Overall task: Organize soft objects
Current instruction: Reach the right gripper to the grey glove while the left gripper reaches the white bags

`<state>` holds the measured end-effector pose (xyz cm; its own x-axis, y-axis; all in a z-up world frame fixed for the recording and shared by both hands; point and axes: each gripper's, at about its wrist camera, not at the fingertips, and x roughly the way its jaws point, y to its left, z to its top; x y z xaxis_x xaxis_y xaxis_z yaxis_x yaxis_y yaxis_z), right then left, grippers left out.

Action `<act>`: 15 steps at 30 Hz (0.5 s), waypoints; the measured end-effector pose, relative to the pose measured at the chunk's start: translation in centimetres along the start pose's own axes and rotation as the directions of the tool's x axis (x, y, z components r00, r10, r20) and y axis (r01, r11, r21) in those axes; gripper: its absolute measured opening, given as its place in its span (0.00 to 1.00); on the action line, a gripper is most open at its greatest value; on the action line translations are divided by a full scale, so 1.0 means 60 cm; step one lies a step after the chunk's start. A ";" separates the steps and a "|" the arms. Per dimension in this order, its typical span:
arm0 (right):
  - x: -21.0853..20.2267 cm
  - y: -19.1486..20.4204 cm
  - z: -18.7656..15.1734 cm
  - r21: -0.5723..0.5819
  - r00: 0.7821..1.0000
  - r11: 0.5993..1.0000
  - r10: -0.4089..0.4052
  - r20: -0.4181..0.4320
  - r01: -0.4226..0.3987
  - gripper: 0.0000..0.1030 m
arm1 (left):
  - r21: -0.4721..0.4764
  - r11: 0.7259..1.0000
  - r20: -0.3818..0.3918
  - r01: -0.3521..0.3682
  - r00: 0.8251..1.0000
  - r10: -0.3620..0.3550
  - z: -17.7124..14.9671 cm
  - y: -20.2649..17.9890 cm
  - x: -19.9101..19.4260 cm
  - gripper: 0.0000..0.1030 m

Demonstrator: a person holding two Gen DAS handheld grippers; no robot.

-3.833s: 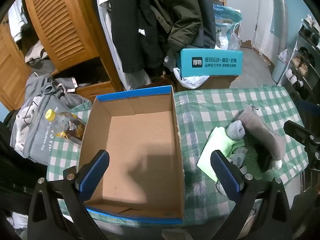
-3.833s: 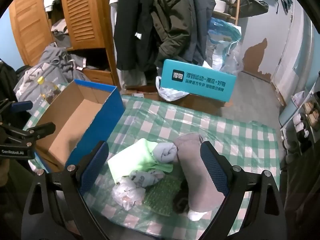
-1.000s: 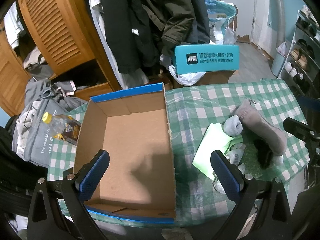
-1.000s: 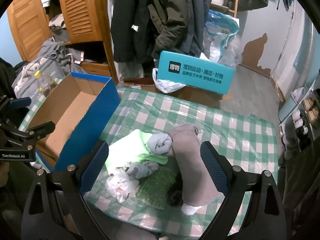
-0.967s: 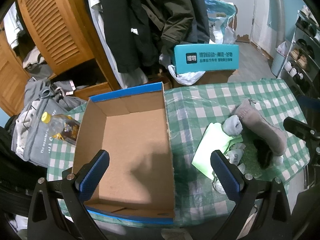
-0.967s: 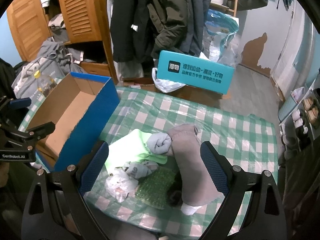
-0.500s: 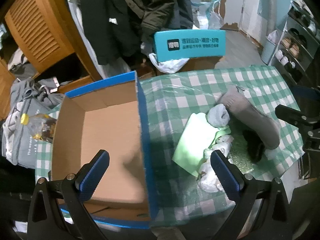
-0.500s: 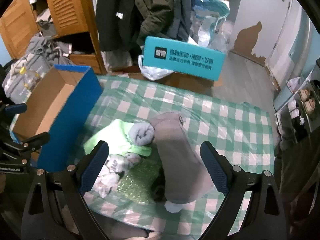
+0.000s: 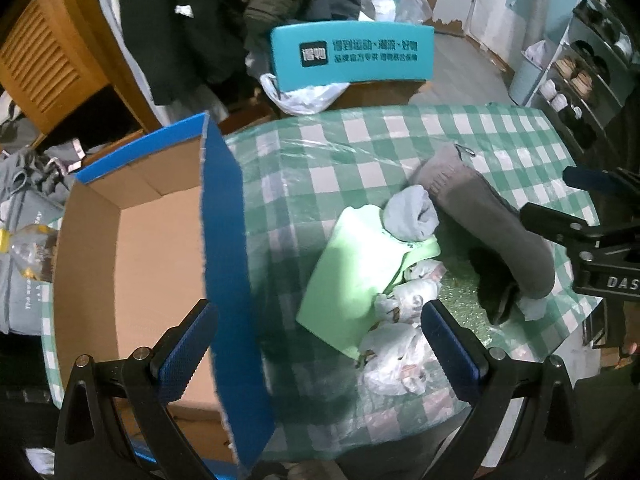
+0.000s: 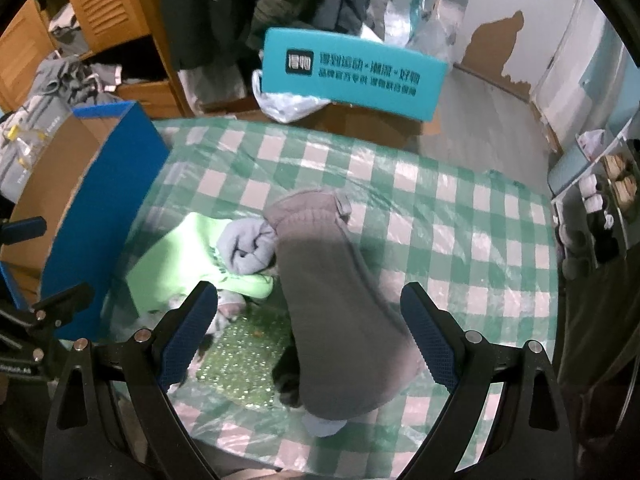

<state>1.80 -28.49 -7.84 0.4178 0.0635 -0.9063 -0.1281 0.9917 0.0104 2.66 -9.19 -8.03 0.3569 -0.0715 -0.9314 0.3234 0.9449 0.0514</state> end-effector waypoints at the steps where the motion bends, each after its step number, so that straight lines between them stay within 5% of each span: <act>1: 0.007 -0.003 0.000 0.004 1.000 1.000 -0.002 -0.010 0.002 0.89 | 0.005 1.000 -0.005 -0.001 1.000 0.001 0.002 -0.004 0.004 0.99; 15: 0.098 -0.027 -0.006 0.002 0.992 0.999 -0.040 -0.119 0.041 0.89 | 0.024 1.000 -0.110 0.020 0.994 -0.017 0.018 -0.044 0.091 0.99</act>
<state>4.15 -29.74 -13.32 0.3126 0.0095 -0.9498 -0.1094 0.9937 -0.0260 4.72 -12.41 -12.85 0.2524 -0.0521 -0.9662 0.3513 0.9353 0.0413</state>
